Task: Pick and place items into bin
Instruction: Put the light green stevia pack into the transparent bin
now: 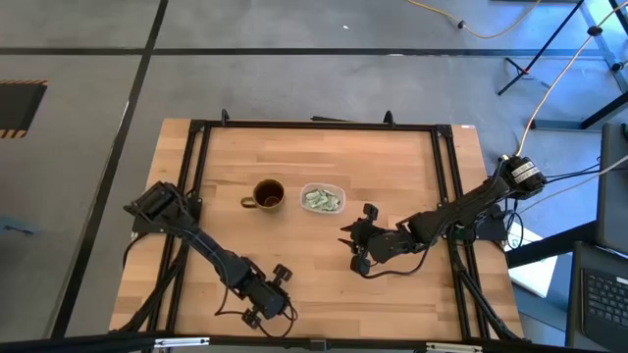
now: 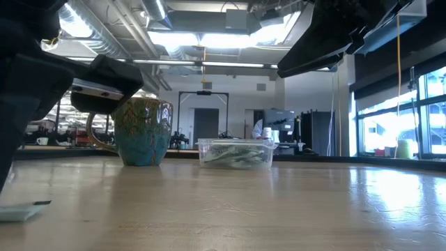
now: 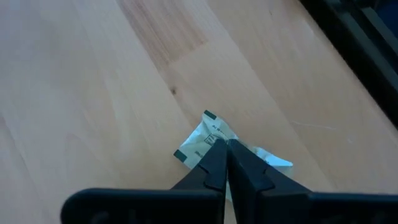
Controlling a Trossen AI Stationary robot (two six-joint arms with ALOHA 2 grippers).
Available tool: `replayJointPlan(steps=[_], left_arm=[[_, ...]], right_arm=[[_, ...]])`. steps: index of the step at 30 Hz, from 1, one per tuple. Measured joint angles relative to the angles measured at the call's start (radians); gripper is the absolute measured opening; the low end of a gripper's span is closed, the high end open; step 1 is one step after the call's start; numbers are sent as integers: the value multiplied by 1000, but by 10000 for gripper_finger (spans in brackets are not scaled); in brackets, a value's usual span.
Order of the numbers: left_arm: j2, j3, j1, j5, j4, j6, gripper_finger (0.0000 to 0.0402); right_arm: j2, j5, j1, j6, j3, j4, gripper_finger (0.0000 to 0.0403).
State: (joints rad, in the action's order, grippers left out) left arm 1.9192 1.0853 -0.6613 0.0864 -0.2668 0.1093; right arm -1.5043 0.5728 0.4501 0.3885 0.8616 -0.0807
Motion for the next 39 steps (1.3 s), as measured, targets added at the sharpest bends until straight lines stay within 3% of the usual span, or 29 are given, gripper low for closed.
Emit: replayJointPlan(steps=[7,15,17,21,25,31,39], left_arm=[[-129,-8,31,48,-93,-13,4],[-338,-3,199,457,-65,-82,5],[-365,-3,278,488,-36,-121,4],[-371,-3,447,319,52,-264,3],[-328,-3,603,135,116,-311,7],[-247,-3,749,64,124,-306,4],[-127,-1,781,12,183,-304,7]], right_arm=[[0,0,0,-4,0,0,141],[0,0,0,-4,0,-2,141],[0,0,0,-6,0,-3,141],[0,0,0,-5,0,-10,141],[0,0,0,-5,0,-17,141],[0,0,0,-5,0,-28,141],[0,0,0,-5,0,-30,141]])
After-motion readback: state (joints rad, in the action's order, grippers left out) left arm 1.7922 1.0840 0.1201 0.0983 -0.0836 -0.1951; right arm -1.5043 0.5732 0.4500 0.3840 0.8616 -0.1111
